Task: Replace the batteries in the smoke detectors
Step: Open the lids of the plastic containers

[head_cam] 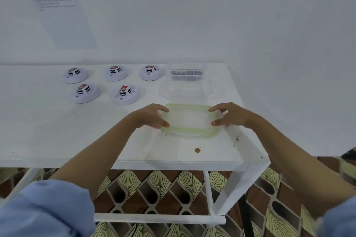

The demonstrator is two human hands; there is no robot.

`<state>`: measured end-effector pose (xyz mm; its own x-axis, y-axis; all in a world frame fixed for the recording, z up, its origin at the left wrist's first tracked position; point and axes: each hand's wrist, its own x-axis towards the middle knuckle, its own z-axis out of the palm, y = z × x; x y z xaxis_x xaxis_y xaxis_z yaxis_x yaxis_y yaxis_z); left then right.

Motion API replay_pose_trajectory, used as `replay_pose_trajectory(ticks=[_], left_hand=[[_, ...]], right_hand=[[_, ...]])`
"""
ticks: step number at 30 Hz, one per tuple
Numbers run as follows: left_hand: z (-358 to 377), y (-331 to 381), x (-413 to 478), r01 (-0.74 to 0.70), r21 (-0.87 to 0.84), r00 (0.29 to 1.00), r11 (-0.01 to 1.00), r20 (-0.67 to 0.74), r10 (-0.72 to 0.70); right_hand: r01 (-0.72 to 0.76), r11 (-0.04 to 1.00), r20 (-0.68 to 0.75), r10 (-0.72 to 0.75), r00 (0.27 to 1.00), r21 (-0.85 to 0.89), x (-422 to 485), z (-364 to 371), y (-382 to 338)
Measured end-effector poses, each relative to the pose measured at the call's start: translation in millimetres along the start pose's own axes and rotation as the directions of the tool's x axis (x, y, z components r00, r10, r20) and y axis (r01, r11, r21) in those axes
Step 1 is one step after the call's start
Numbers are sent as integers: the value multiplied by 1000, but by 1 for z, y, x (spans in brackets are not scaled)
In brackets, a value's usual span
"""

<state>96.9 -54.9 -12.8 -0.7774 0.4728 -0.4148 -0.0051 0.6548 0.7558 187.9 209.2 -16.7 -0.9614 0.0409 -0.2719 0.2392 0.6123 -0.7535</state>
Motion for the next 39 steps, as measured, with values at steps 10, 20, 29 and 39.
replay_pose_trajectory(ticks=[10, 20, 29, 39], left_hand=[[-2, 4, 14, -1, -81, 998, 997, -64, -4], [-5, 9, 32, -6, -80, 998, 997, -70, 0], [-10, 9, 33, -15, -2, 998, 1000, -69, 15], [-100, -18, 35, -232, 69, 884, 970, -402, 240]], right_hand=[[27, 997, -45, -24, 999, 78, 22, -7, -4], [47, 998, -42, -45, 998, 40, 55, -21, 3], [22, 1000, -15, -22, 1000, -22, 66, -26, 3], [344, 939, -251, -330, 910, 13, 81, 10, -96]])
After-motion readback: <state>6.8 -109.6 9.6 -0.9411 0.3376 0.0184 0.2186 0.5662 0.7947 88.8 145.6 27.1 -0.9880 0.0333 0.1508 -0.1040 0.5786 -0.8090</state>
